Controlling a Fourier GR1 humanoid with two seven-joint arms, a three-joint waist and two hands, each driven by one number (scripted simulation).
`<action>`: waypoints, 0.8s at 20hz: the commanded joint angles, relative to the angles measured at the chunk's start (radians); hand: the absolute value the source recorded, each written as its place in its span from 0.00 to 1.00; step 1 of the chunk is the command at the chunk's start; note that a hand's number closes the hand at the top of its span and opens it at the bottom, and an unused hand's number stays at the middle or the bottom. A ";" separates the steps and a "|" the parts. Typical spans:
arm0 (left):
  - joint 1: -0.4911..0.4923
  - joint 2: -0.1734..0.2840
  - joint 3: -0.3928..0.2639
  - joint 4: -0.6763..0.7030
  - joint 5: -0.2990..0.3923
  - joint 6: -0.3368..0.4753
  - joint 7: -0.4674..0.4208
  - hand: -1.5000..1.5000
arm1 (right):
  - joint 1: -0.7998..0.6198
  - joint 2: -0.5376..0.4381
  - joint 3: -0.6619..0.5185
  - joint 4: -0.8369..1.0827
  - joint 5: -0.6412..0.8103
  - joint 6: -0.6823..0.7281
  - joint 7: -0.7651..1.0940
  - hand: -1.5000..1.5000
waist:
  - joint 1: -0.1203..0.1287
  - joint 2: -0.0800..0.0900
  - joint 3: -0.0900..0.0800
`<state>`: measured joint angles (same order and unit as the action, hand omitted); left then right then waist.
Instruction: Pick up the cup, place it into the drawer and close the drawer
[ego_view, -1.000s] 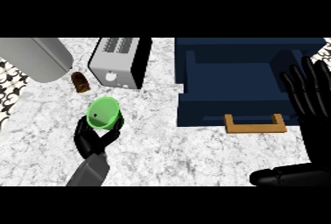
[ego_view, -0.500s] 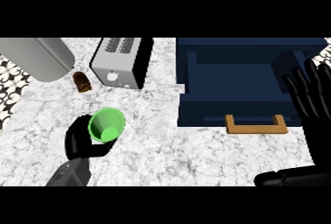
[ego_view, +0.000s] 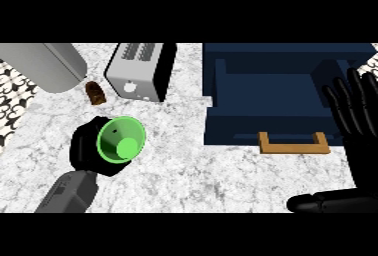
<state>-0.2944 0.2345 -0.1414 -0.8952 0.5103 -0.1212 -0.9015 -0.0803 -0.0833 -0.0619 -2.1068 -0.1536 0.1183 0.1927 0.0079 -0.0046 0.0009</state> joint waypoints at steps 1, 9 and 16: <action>0.027 0.006 -0.042 -0.258 0.008 0.046 0.156 1.00 | 0.022 -0.023 -0.043 0.017 -0.058 0.037 -0.009 0.00 | 0.005 -0.002 0.001; -0.127 -0.052 -0.054 -0.483 0.000 0.224 0.446 1.00 | -0.026 -0.017 -0.026 0.054 -0.017 0.022 -0.018 0.00 | -0.004 0.002 0.000; -0.318 -0.085 -0.007 -0.433 -0.067 0.293 0.557 1.00 | -0.003 -0.028 -0.038 -0.005 -0.049 0.037 0.001 0.00 | -0.018 0.005 -0.001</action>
<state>-0.4839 0.1793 -0.1661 -1.3738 0.4763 0.1221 -0.4020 -0.0694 -0.1000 -0.0890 -2.0834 -0.1745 0.1507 0.1645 -0.0025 -0.0014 0.0005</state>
